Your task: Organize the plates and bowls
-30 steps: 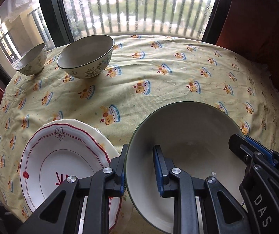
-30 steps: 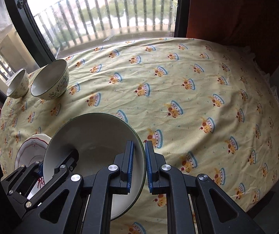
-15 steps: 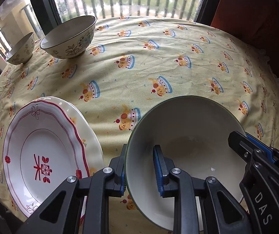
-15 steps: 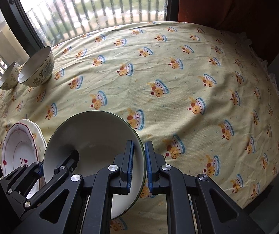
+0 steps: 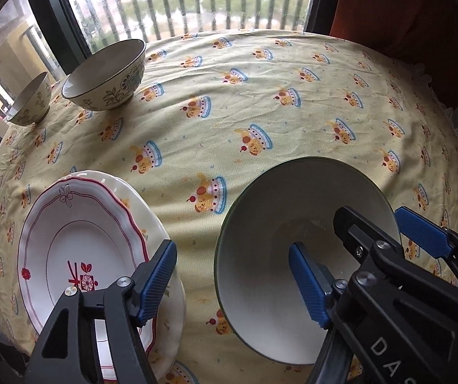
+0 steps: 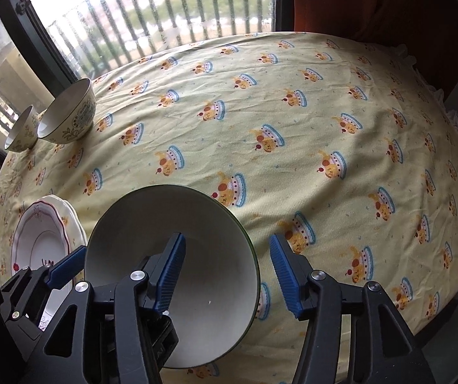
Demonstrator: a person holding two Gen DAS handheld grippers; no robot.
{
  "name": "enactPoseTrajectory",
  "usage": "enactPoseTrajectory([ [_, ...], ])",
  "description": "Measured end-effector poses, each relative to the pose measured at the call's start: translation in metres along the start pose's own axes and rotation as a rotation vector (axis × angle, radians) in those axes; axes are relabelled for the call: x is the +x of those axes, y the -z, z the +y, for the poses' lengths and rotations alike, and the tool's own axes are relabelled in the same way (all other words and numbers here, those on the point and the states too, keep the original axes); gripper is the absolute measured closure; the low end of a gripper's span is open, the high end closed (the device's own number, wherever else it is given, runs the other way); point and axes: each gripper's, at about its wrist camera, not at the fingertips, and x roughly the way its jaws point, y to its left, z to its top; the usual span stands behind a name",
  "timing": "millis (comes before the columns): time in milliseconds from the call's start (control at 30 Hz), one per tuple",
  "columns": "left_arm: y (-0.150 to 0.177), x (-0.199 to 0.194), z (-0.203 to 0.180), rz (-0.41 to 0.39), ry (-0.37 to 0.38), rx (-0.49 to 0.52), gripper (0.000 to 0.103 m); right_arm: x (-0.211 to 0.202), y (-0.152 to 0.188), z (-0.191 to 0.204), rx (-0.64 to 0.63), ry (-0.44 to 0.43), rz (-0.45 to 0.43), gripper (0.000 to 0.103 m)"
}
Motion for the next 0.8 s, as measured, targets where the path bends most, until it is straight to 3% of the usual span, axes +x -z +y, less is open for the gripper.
enactPoseTrajectory([
  [233, -0.001, -0.02, 0.01, -0.038, -0.007, -0.009, 0.022, -0.012, -0.004, 0.012, -0.034, -0.04, -0.018, 0.033],
  [800, -0.031, -0.052, 0.079, -0.175, -0.032, -0.055, 0.022, -0.038, -0.039, 0.08, -0.108, -0.089, -0.138, 0.033],
])
